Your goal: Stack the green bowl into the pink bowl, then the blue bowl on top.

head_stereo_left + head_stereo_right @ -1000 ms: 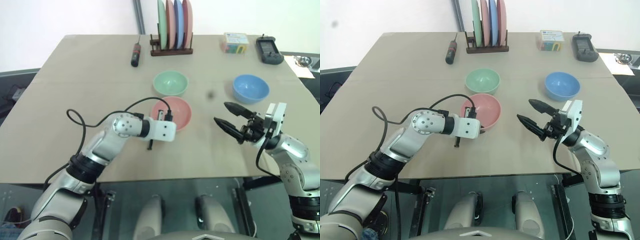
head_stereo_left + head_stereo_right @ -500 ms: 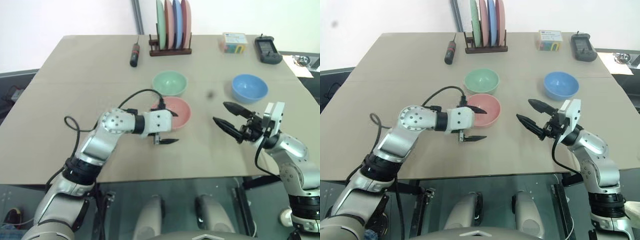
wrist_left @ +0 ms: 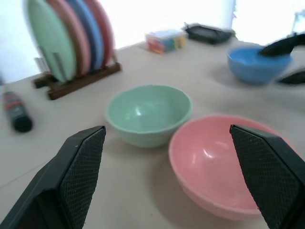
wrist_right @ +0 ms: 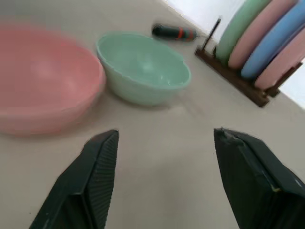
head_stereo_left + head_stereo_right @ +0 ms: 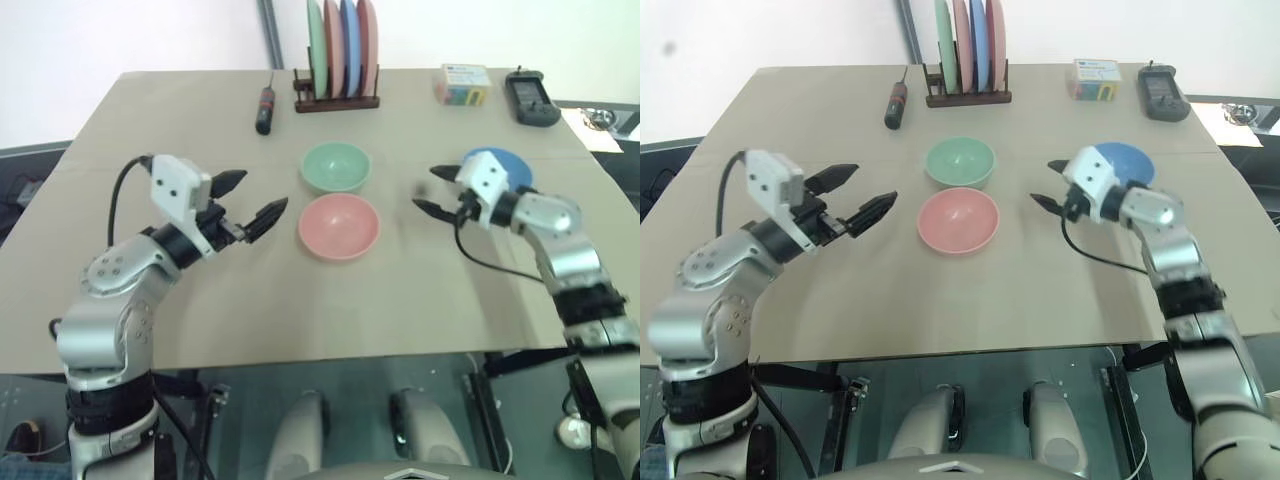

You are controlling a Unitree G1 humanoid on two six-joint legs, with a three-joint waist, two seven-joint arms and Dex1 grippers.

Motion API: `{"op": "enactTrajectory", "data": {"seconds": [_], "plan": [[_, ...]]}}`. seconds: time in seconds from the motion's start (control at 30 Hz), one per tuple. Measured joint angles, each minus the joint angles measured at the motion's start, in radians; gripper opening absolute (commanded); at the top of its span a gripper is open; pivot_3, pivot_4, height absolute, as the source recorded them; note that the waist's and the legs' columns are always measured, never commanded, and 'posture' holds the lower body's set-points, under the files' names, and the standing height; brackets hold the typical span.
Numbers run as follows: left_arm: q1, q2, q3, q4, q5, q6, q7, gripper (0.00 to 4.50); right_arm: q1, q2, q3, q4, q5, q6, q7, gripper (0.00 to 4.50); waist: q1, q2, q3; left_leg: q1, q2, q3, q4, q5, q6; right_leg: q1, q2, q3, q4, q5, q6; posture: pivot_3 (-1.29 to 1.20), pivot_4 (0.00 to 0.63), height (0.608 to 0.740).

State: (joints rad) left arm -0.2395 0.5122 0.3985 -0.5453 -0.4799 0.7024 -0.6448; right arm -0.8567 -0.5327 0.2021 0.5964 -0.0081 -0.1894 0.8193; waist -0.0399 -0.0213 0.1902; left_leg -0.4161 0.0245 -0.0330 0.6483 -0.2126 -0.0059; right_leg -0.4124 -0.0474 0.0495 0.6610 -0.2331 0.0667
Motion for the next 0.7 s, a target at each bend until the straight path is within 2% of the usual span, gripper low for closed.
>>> {"op": "enactTrajectory", "data": {"seconds": [0.13,0.3,0.43,0.7], "plan": [[0.154,-0.052,0.094,-0.13,-0.1,0.052,0.091,4.43,-0.219,0.055,0.131,0.325,-0.209,-0.255,-0.073,3.32,-0.004,0.001,0.001,0.0,0.0,0.002,-0.001,0.0,0.0,-0.001,-0.001,0.002,0.0,0.0,0.0,0.0,0.15,0.74],[0.309,-0.081,0.146,-0.237,-0.153,0.055,0.178,4.43,-0.348,0.148,0.265,0.533,-0.407,-0.466,-0.18,3.32,-0.002,0.0,0.0,0.001,0.0,0.001,-0.001,0.0,0.0,0.0,-0.001,0.002,0.0,0.0,-0.001,0.0,0.15,0.74],[0.417,-0.112,0.164,-0.279,-0.157,0.037,0.223,4.43,-0.399,0.206,0.33,0.621,-0.508,-0.516,-0.268,3.32,-0.003,0.0,0.0,0.001,-0.001,0.001,0.0,0.0,0.0,0.0,-0.001,0.002,0.001,0.0,-0.001,0.0,0.15,0.74],[0.557,-0.162,0.179,-0.344,-0.171,-0.042,0.281,4.43,-0.489,0.283,0.381,0.703,-0.638,-0.478,-0.413,3.32,-0.004,0.001,0.0,0.002,-0.001,0.0,-0.001,0.0,-0.001,0.0,-0.001,0.001,0.001,-0.002,-0.005,0.0,0.15,0.74]]}}
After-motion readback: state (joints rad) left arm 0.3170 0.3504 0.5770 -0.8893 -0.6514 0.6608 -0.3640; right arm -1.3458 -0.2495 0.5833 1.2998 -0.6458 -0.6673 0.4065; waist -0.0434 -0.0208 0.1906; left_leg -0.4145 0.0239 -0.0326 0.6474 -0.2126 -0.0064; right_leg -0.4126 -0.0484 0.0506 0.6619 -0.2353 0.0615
